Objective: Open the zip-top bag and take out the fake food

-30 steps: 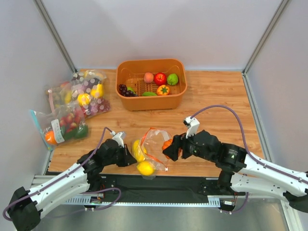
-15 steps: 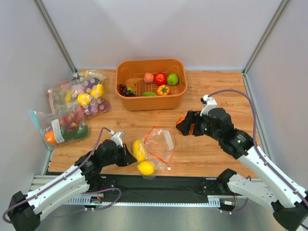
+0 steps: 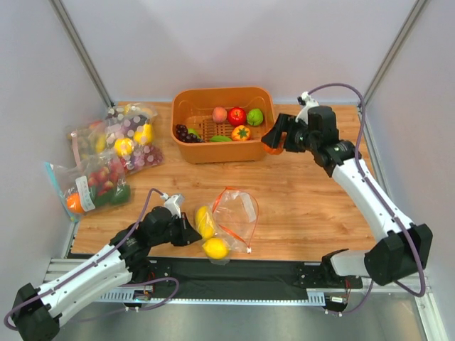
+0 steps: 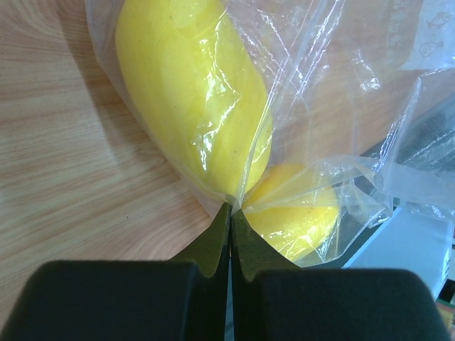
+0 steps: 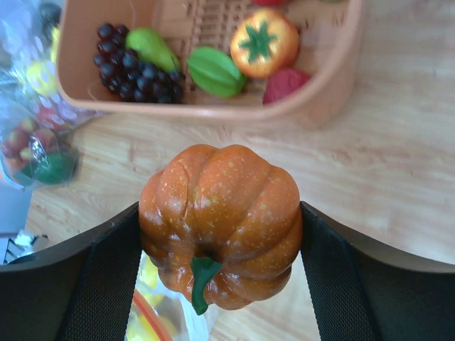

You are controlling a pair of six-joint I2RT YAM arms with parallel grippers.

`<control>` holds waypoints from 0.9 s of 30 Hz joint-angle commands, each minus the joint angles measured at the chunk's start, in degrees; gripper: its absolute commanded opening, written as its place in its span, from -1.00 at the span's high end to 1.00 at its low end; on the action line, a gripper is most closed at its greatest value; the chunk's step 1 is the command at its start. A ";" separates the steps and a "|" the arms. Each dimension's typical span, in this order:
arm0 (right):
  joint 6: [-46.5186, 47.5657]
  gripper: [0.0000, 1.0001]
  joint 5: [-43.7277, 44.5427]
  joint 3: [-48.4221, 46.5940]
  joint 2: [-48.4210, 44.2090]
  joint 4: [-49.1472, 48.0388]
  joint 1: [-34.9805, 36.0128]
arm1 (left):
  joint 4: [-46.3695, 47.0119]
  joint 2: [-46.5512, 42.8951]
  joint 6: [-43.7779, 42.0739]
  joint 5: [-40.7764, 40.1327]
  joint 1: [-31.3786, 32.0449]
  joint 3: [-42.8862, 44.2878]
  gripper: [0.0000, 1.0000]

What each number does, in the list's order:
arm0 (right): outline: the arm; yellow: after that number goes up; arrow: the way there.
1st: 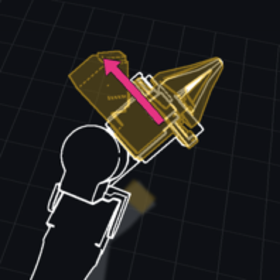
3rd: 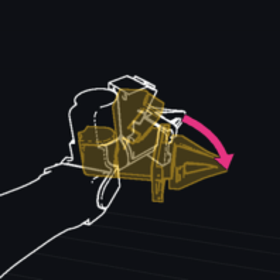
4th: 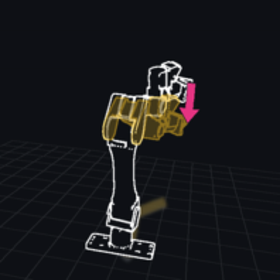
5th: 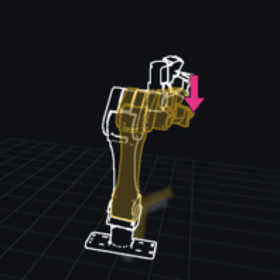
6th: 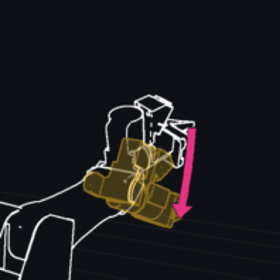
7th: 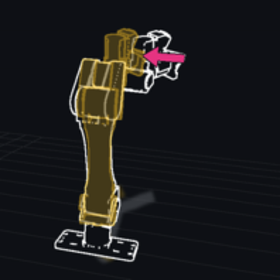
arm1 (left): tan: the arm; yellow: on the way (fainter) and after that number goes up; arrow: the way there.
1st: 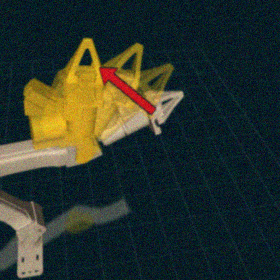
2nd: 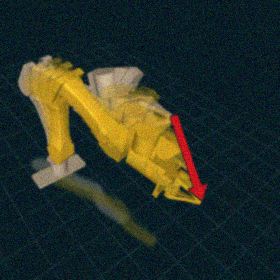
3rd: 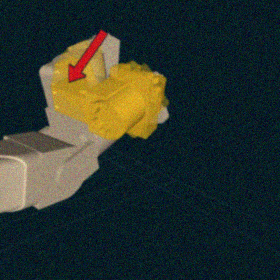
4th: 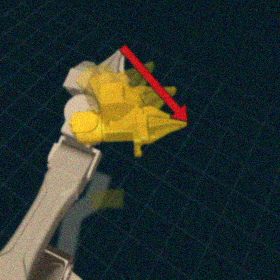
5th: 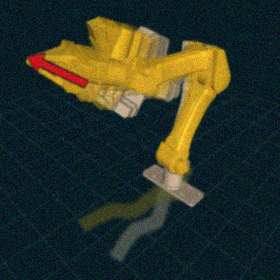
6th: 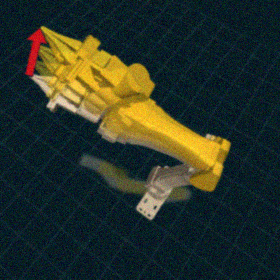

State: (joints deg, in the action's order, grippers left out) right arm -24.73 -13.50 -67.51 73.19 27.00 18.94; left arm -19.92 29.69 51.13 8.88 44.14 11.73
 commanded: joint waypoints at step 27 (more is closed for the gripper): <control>4.25 -0.84 4.62 -36.38 33.42 4.99 2.33 | -0.03 -1.65 0.72 0.87 -0.19 -0.39 1.00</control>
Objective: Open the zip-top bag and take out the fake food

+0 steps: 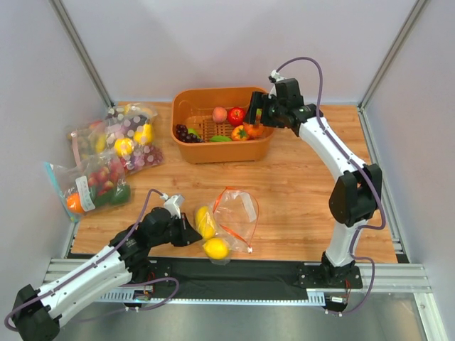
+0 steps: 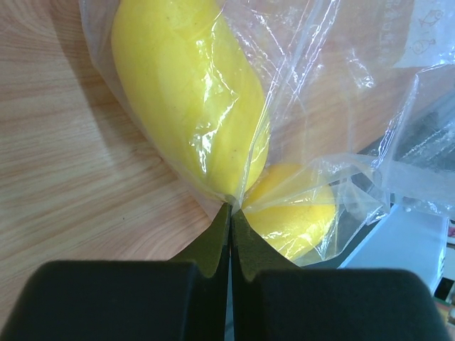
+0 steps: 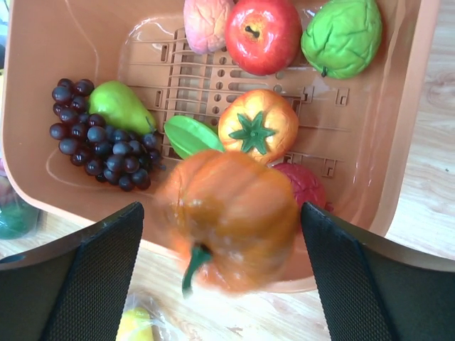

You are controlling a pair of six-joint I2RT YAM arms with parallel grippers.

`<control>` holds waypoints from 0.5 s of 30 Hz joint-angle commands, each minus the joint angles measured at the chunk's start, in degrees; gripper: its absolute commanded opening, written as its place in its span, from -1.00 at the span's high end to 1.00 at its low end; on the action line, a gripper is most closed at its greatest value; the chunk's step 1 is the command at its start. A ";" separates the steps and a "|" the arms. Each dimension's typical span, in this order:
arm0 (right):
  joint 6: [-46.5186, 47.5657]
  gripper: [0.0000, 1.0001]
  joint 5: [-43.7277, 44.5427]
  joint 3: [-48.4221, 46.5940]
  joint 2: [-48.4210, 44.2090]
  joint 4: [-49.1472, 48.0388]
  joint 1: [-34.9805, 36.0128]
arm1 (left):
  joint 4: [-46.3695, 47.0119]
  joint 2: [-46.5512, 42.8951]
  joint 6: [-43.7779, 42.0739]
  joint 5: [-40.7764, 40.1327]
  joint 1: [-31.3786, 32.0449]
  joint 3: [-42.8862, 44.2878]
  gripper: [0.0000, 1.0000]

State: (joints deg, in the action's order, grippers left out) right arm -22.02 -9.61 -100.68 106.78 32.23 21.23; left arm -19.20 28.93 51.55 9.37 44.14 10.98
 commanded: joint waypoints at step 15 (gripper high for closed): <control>2.86 -0.90 2.57 7.31 -10.44 -2.08 2.14 | -1.37 -2.38 0.31 0.30 -0.19 -0.26 1.00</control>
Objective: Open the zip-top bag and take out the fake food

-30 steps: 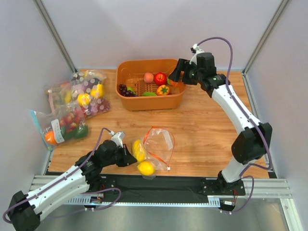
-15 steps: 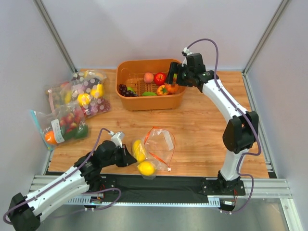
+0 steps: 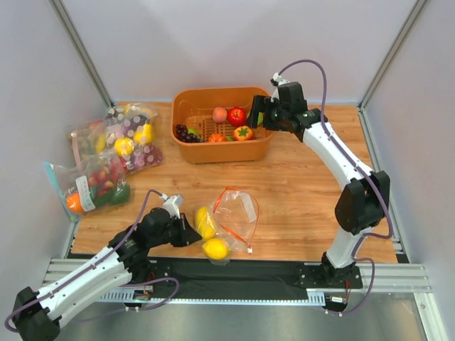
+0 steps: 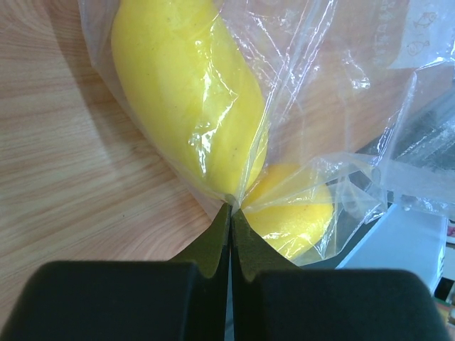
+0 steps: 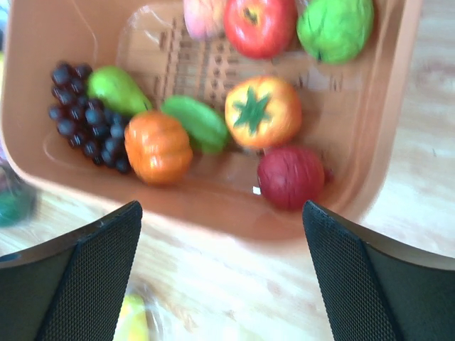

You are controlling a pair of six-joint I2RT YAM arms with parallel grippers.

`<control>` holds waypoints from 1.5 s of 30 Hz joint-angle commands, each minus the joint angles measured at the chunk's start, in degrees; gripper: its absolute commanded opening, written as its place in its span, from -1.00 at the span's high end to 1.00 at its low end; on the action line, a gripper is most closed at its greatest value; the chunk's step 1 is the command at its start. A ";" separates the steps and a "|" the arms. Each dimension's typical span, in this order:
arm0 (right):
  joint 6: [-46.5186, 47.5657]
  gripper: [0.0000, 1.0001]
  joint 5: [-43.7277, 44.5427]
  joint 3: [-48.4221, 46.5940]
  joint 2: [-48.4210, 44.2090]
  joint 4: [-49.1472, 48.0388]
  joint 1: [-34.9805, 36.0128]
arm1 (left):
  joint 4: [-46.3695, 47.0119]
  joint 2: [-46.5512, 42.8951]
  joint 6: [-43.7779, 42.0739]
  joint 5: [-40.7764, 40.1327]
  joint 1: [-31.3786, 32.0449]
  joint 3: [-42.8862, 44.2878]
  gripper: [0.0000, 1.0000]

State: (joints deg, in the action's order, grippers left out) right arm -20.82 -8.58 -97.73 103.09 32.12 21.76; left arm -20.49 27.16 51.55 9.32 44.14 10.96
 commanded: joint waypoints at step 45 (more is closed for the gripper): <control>-11.43 0.18 17.11 41.75 -18.02 -11.01 45.74 | 2.47 1.93 0.92 0.35 -0.28 -1.64 1.00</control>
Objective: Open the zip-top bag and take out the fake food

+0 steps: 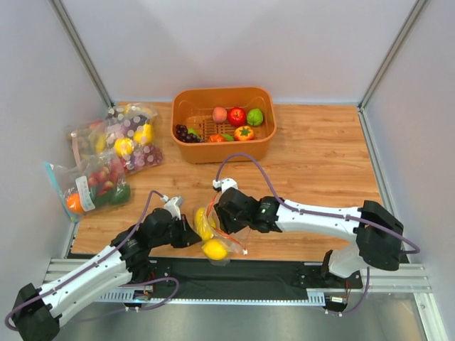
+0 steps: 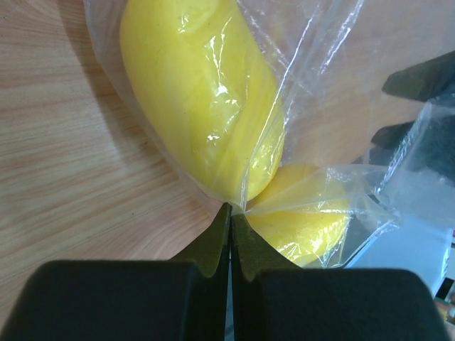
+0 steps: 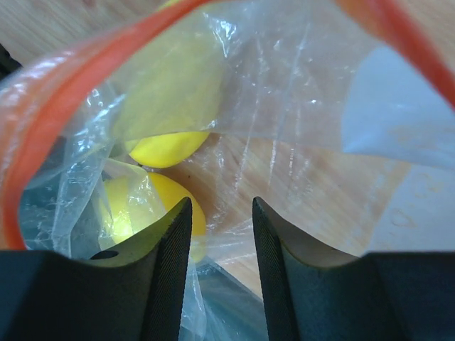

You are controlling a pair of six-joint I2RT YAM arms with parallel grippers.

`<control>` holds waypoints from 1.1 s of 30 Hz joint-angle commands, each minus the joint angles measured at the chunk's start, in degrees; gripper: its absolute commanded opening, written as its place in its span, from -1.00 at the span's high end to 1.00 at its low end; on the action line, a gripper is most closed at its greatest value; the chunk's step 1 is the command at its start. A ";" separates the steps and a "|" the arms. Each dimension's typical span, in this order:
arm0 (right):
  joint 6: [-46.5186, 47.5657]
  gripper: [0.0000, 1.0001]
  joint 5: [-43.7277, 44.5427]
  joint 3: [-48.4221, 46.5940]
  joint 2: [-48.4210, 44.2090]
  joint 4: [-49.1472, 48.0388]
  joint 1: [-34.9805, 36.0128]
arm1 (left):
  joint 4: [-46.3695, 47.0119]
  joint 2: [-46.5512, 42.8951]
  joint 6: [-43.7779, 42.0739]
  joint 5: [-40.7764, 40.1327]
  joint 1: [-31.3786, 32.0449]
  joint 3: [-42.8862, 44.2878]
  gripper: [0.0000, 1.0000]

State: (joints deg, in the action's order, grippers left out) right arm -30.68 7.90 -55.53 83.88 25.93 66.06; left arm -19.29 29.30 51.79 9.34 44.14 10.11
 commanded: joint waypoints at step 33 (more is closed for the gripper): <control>-3.79 -0.62 11.69 0.77 13.95 -21.35 9.52 | 2.24 -0.03 0.86 1.20 -0.28 -2.99 1.00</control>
State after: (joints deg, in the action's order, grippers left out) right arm -36.62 14.66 -55.00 97.43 9.63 75.05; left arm -17.47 30.41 52.36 10.09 44.14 7.31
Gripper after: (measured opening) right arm 0.806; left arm 0.006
